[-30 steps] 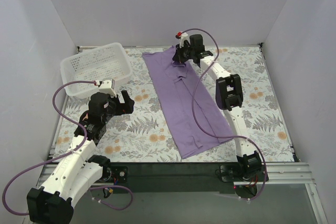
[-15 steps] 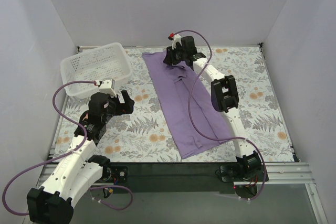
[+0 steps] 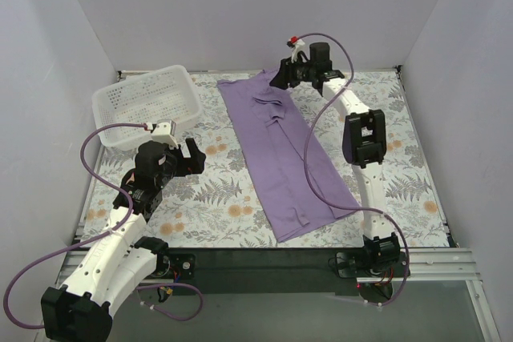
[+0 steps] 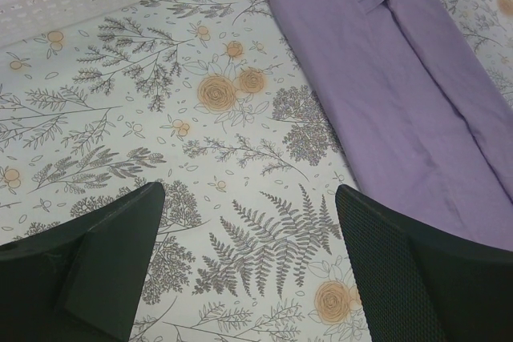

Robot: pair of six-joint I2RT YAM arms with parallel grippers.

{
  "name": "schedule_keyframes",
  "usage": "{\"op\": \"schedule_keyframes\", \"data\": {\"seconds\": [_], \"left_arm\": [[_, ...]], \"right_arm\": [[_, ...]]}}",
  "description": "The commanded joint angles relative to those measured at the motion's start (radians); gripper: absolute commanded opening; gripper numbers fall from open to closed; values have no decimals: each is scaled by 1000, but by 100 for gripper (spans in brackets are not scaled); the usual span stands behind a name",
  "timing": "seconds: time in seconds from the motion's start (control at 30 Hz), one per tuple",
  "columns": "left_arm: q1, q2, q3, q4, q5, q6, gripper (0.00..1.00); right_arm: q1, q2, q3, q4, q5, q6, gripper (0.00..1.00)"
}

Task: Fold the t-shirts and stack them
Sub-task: Fold the tshirt

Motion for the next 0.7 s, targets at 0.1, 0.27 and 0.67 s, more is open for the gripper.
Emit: {"op": "schedule_keyframes", "data": {"seconds": [0.1,0.27,0.67], "left_arm": [[4,-5,12,14,46,6,88],[5,-5,12,16,57,4,88],[4,10,11,20,74,6,88]], "right_arm": [[-70,-148,-137,11,-47,-44,53],[-69,-159,-183,-54,-34,-108,53],[-31,-67,-103,-170,71,-212,53]]}}
